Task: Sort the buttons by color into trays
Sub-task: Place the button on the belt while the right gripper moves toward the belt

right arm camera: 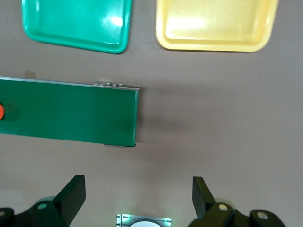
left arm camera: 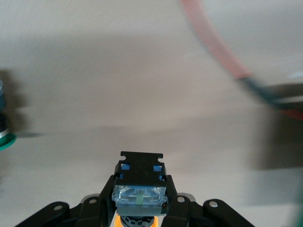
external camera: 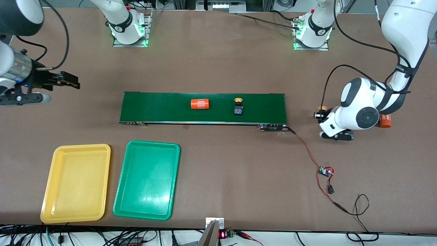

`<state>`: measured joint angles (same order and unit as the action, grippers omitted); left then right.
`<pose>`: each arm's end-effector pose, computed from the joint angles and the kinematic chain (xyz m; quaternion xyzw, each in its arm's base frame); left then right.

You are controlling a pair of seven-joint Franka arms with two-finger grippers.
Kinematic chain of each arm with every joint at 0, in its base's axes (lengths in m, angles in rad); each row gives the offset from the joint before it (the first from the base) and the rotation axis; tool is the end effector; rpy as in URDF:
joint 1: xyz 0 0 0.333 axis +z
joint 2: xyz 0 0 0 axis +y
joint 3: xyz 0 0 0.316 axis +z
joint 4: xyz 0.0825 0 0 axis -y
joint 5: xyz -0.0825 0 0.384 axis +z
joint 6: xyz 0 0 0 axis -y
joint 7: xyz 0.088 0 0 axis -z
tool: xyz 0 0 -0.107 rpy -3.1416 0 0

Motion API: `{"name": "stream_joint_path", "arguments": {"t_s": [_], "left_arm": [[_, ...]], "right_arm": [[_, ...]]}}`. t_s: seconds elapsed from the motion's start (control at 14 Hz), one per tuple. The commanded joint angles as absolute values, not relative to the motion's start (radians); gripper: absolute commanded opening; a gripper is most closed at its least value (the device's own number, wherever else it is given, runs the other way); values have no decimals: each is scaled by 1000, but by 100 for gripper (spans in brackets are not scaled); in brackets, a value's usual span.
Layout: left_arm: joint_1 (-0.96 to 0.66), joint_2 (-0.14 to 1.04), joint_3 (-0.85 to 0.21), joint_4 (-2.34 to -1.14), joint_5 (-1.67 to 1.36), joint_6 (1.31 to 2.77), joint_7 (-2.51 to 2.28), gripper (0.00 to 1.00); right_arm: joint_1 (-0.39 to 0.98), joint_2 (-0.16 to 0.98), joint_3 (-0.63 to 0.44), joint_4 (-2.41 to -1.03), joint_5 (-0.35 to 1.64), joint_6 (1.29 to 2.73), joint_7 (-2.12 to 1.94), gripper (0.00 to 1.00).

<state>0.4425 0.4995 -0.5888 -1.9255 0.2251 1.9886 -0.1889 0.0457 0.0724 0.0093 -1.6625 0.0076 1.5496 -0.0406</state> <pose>0.5788 -0.0610 0.2444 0.9841 -0.0371 -0.1730 0.0156 0.5634 0.0317 0.5395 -0.9946 -0.0473 0.0925 0.0035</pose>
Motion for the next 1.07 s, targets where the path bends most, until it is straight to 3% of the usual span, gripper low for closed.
{"name": "stream_joint_path", "arguments": {"t_s": [0.0, 0.21, 0.43, 0.64, 0.71, 0.79, 1.0], "left_arm": [[390, 494, -607, -1844, 48, 1930, -181, 22], [293, 525, -606, -1844, -133, 2012, -253, 21], [216, 548, -609, -1845, -127, 2062, -348, 22], [183, 583, -609, -1864, -129, 2103, -340, 26], [180, 586, -609, -1867, -129, 2105, -342, 39], [179, 586, -609, -1867, -129, 2103, -341, 99], [179, 499, -611, -1868, -130, 2063, -347, 100]], "right_arm": [[104, 61, 8, -1733, 20, 1613, 36, 100], [175, 40, 8, -1833, 17, 1689, 143, 100], [164, -122, 11, -2069, 17, 1836, 140, 100], [153, -141, 81, -2094, 18, 1833, 200, 100], [155, -140, 104, -2094, 17, 1841, 266, 100], [153, -135, 139, -2095, 17, 1854, 302, 100], [155, -124, 202, -2140, 18, 1928, 356, 100]]}}
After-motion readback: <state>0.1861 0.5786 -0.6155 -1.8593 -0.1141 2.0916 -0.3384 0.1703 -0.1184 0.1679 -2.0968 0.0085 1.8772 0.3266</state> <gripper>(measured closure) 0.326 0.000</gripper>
